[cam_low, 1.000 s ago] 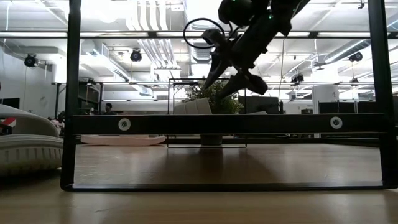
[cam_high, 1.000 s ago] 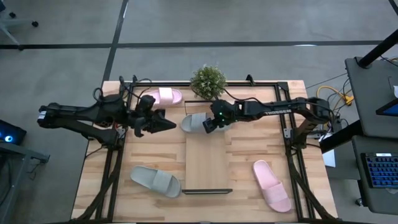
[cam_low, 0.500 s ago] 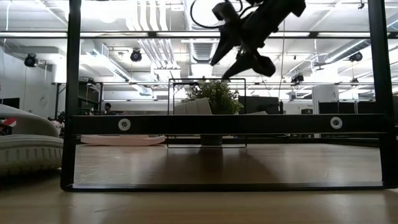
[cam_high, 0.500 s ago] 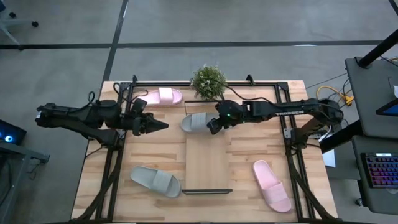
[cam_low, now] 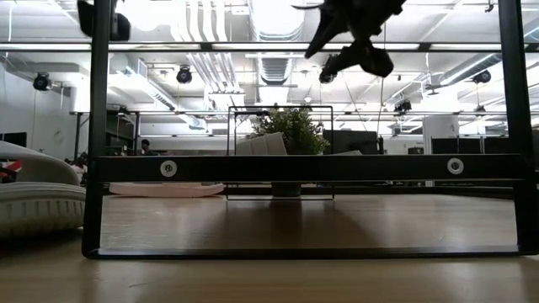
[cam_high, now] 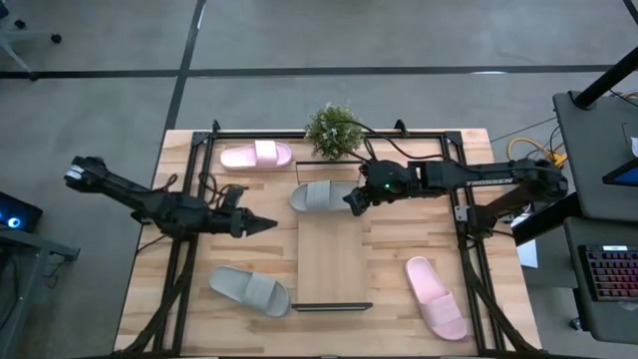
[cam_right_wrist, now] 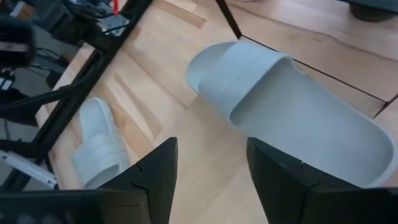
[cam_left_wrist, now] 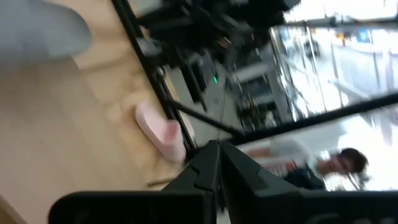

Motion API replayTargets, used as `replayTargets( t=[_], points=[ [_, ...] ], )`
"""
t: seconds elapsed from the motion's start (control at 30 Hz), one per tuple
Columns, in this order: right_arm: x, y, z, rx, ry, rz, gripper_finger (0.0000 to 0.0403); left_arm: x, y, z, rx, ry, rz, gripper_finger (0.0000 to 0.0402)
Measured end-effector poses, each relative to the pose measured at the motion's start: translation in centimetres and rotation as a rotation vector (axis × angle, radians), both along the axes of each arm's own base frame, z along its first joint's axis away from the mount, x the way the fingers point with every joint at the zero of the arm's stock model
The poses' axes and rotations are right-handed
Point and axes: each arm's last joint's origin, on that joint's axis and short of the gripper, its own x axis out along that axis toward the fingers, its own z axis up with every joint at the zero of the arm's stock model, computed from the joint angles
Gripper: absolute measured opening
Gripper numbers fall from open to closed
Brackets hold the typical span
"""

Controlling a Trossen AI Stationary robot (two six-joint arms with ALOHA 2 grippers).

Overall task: Pick and place slides into the shelf
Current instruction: Put the gray slide on the shelf

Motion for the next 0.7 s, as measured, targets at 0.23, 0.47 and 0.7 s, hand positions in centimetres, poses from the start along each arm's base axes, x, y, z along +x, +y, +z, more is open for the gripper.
replayTargets(
  t=[0.23, 0.47, 0.7],
  points=[
    [-1.6, 1.1, 1.5, -0.024, -0.043, 0.057, 0.0171, -1.2, -1.3, -0.6, -0.062, -0.036, 0.198, 0.0000],
    [-3.2, 1.9, 1.4, 0.004, -0.063, 0.087, 0.0144, -1.1, -2.8, -1.6, -0.046, -0.002, 0.243, 0.0000],
    [-4.5, 3.3, 1.7, 0.019, -0.100, 0.136, 0.0110, -0.7, -4.2, -4.6, -0.118, 0.069, 0.264, 0.0000]
  ],
)
